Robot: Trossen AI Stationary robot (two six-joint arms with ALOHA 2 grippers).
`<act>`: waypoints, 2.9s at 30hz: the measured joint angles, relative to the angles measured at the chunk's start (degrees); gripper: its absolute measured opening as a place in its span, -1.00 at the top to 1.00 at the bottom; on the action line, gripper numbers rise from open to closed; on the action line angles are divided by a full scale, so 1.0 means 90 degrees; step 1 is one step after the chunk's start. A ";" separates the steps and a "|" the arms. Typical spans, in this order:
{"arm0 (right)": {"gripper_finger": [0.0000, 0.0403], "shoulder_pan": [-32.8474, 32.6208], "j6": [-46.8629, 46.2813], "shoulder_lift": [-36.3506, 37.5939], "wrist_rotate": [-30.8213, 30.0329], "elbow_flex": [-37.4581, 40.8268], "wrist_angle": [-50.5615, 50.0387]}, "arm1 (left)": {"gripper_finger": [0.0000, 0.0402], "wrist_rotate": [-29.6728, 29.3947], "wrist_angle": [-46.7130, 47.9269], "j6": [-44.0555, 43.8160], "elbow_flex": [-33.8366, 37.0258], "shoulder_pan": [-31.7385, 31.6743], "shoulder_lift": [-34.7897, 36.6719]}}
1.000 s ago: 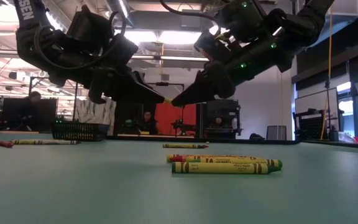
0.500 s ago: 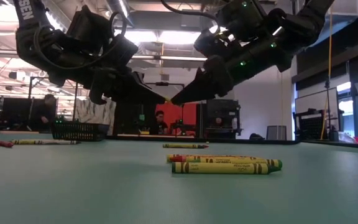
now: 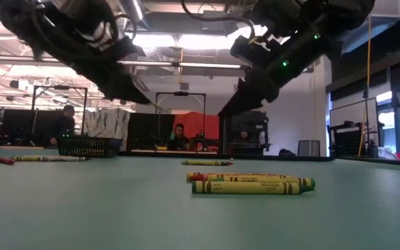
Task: Sort crayons
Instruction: Put the green crayon into the black bin, then put the red crayon into the green bin
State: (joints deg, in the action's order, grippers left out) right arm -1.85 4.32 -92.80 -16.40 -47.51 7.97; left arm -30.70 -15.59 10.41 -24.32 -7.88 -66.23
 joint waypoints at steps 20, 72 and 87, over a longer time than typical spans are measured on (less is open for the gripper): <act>0.09 0.0000 0.0002 -0.0011 -0.0113 0.0002 -0.0057 | 0.94 -0.0744 0.2681 -0.0617 0.0000 -0.3125 0.1519; 0.46 0.1920 0.0052 -0.1373 0.1944 0.0002 0.0531 | 0.40 0.3300 -0.3916 -0.1427 0.1860 -0.0874 -0.0100; 0.46 0.1914 -0.0137 -0.1248 0.1982 -0.0015 0.0680 | 0.40 0.3155 -0.3903 -0.1422 0.1860 -0.0876 -0.0100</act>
State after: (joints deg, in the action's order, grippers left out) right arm 15.38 3.09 -104.04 1.44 -47.64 14.09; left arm -2.31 -50.71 -2.39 -7.57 -15.77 -67.13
